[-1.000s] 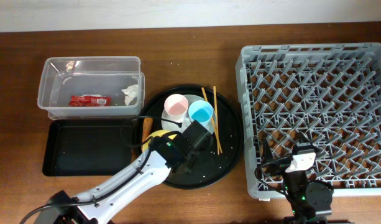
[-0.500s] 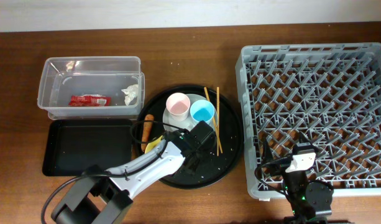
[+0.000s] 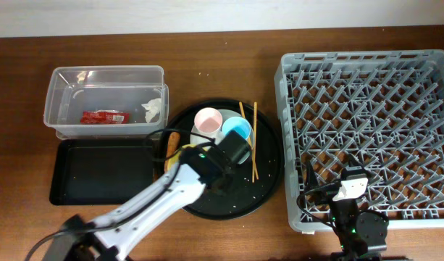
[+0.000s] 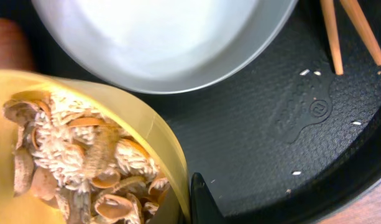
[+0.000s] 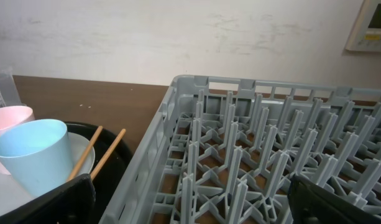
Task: Sort waste into correct bins and load items into the dishwasher rack
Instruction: 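Carry the yellow bowl left and tip its rice onto the black tray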
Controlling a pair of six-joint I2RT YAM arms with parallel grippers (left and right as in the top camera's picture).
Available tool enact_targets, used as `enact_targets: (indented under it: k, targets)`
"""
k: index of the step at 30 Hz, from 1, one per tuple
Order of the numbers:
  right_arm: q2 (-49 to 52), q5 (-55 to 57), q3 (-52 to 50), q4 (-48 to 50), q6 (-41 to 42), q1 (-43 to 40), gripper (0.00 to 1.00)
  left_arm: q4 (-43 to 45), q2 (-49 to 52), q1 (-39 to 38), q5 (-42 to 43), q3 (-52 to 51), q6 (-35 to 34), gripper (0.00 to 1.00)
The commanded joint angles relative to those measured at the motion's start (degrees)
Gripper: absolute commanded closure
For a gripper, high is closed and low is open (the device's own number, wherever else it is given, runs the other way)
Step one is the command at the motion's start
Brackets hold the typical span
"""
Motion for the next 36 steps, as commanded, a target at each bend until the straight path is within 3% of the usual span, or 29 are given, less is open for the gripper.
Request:
enact_targets:
  k: [1,4,8,14,17,20,23,27,33,36]
  targets:
    - [-0.2,0.3,-0.3,-0.3,0.5,-0.2,0.02,-1.9,-6.4,8.1,5.9,2.2,4.3,1.00]
    - [-0.2,0.3,-0.3,-0.3,0.5,-0.2,0.02,-4.0,-10.5,24.8,22.6,2.2,11.5,0.99]
    - [-0.2,0.3,-0.3,-0.3,0.5,-0.2,0.02,-4.8,-11.3,46.5,36.7,0.6,18.7,1.00]
    - [-0.2,0.3,-0.3,-0.2,0.5,-0.2,0.02,-1.9,-11.3,64.2,40.7,-5.1,19.1,0.99]
    - [-0.2,0.3,-0.3,-0.3,0.5,-0.2,0.02,3.1,-11.3,68.8,52.0,-8.7,19.1,1.00]
    - [-0.2,0.3,-0.3,-0.2,0.5,-0.2,0.02,5.4,-11.3,73.9,57.4,-11.8,19.1,1.00]
    - [-0.2,0.3,-0.3,-0.3,0.5,-0.2,0.02,7.1,-11.3,83.9,73.6,-13.5,22.5,1.00]
    - [-0.2,0.3,-0.3,-0.2,0.5,-0.2,0.02,7.0,-11.3,93.7,83.6,-13.8,25.2,1.00]
    - [-0.2,0.3,-0.3,-0.2,0.5,-0.2,0.02,7.3,-11.3,96.7,96.9,-14.3,27.3,1.00]
    - [-0.2,0.3,-0.3,-0.3,0.5,-0.2,0.02,9.7,-11.3,97.1,98.1,-14.3,27.3,1.00]
